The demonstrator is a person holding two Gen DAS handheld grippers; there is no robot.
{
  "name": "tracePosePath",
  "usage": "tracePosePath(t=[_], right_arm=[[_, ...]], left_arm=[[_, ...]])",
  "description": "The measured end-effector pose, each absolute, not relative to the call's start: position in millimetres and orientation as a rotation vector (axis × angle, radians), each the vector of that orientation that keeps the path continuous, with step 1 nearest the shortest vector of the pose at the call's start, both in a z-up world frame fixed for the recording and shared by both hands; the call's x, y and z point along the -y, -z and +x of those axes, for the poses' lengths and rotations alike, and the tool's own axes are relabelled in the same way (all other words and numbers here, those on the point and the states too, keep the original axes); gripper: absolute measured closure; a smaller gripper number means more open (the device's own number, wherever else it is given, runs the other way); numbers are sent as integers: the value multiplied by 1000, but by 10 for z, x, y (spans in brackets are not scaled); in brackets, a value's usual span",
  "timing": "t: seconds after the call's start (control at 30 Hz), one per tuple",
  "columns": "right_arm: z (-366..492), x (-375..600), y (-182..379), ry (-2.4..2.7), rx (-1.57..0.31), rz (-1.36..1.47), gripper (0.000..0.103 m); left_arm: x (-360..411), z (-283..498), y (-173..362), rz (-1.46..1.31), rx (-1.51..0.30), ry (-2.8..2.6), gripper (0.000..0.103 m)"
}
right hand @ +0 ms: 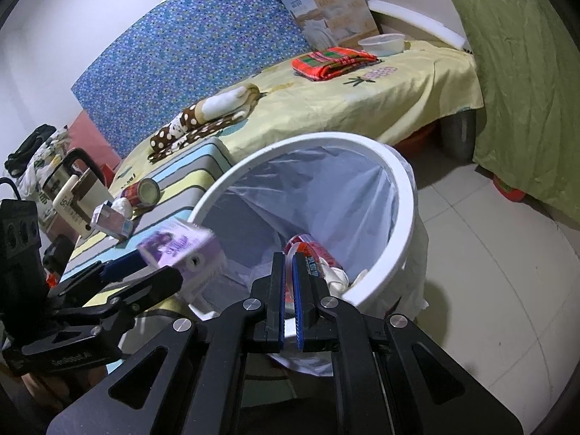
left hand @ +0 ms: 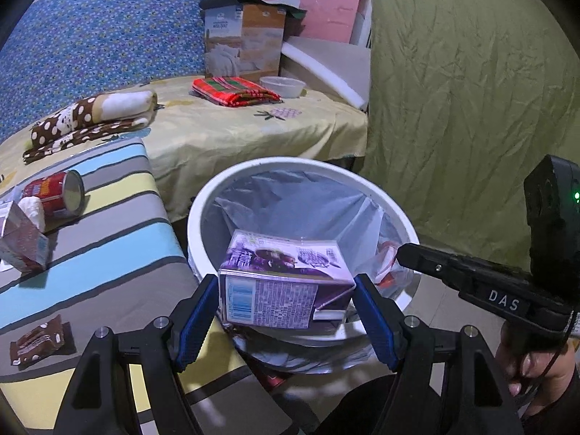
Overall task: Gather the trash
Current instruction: 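Carry carton and packet over the bin and open both tools to drop them, then move both tools back over the table toward the brown coffee stick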
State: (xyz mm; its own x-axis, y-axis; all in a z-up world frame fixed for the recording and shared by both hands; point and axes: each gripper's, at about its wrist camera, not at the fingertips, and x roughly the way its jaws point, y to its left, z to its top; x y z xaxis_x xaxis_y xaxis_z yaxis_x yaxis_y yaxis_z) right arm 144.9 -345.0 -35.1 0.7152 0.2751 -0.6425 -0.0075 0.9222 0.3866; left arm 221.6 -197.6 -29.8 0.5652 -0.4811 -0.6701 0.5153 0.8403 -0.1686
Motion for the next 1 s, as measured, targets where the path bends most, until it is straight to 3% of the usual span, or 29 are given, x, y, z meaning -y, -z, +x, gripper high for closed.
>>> tracePosePath(t=[0.17,0.27,0.33,0.4,1.0], right_arm=[[1473,3466,384,-153,-784,388,96],[1466,3466,381,-132,-782,380,89],[1450,3471,357,-135,-767,383,68],[1443,3469,341,-133,-756,386,62],[1314,3265,179,-178,-711,342,62]], left_arm=[[1982,2212,334,47,-769,582,28],[1955,2211,304,35,-747,574,27],[1911,2214,273,15,-735,577,23],[1879,2209,242,0,-721,578,21],[1421,1984,117,-62,-720,516,21]])
